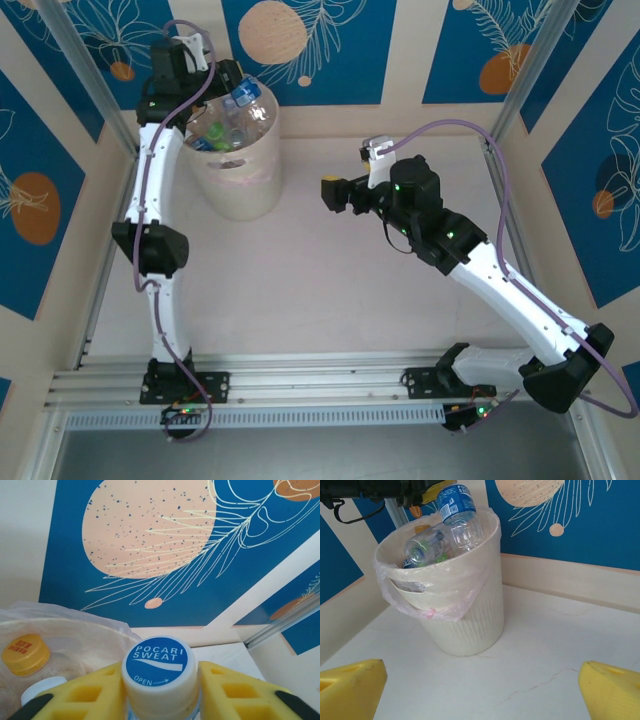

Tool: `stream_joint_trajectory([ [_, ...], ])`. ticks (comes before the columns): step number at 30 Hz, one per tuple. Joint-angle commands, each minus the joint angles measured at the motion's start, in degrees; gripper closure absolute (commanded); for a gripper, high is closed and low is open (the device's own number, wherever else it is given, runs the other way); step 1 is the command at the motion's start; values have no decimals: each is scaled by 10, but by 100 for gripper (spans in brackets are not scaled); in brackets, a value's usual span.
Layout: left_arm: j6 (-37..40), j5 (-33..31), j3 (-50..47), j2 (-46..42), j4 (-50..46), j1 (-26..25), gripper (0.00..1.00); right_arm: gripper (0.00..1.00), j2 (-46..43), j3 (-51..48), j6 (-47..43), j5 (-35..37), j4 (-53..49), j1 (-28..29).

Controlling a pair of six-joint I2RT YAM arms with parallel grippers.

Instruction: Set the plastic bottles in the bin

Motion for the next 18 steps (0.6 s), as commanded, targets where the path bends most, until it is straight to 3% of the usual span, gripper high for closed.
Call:
stream_joint_trajectory([
  [1,8,6,14,27,-11,7,53,1,1,0,6,16,2,5],
  [9,13,-61,14,22,-21,7,34,1,2,-4,2,14,8,5],
  [18,45,-136,12,14,-27,-9,34,1,4,-1,-2,6,15,4],
])
